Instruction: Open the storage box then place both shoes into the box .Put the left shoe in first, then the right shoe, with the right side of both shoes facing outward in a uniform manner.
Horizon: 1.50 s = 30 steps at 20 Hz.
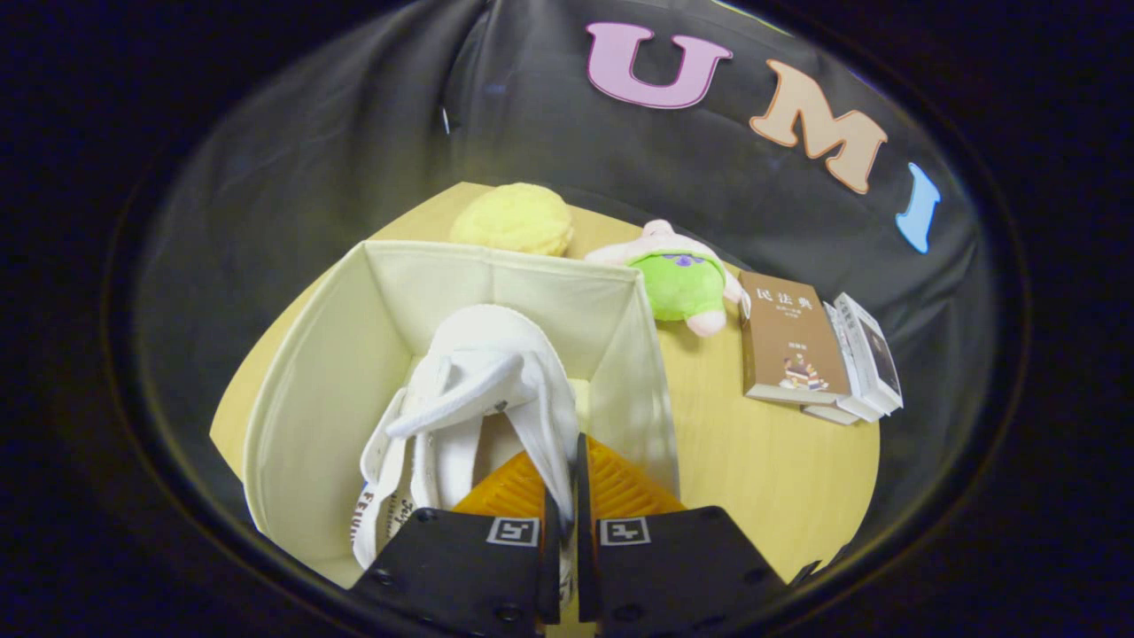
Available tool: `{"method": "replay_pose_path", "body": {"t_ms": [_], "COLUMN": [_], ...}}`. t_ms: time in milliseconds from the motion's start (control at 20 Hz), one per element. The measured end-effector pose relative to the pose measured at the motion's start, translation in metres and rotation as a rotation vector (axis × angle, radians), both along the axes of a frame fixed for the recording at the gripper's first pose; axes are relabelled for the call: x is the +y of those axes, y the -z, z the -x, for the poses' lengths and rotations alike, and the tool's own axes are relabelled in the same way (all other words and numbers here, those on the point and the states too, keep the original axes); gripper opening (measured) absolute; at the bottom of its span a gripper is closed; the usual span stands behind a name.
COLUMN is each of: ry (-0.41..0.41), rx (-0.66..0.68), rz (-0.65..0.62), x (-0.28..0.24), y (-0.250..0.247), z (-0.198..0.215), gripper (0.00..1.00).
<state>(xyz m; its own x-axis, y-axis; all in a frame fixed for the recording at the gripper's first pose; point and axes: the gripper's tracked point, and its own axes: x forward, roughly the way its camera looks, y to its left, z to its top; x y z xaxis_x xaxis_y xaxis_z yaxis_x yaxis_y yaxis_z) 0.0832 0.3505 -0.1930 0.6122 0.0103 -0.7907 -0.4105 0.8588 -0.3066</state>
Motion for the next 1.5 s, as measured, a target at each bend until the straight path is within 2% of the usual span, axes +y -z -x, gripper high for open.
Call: {"method": "replay_pose_path", "body": {"t_ms": [100, 200, 250, 400, 550, 800, 850, 1150, 1500], "ry": [-0.006, -0.023, -0.038, -0.077, -0.103, -0.153, -0.150, -0.094, -0.099], "rx": [0.011, 0.026, 0.012, -0.039, -0.058, -0.166, -0.192, -0.323, -0.599], "rz": [-0.006, -0.026, -0.038, -0.090, -0.173, -0.150, -0.151, -0.219, -0.381], "x": [-0.002, 0.000, 0.001, 0.005, 0.008, -0.024, -0.033, -0.092, -0.133], "y": [-0.003, -0.004, -0.011, -0.034, -0.064, -0.100, -0.108, -0.151, -0.216], "z": [0.004, 0.011, 0.013, 0.016, 0.028, 0.035, 0.036, 0.035, 0.043], "gripper": [0.16, 0.32, 0.33, 0.59, 0.73, 0.97, 1.00, 1.00, 1.00]}}
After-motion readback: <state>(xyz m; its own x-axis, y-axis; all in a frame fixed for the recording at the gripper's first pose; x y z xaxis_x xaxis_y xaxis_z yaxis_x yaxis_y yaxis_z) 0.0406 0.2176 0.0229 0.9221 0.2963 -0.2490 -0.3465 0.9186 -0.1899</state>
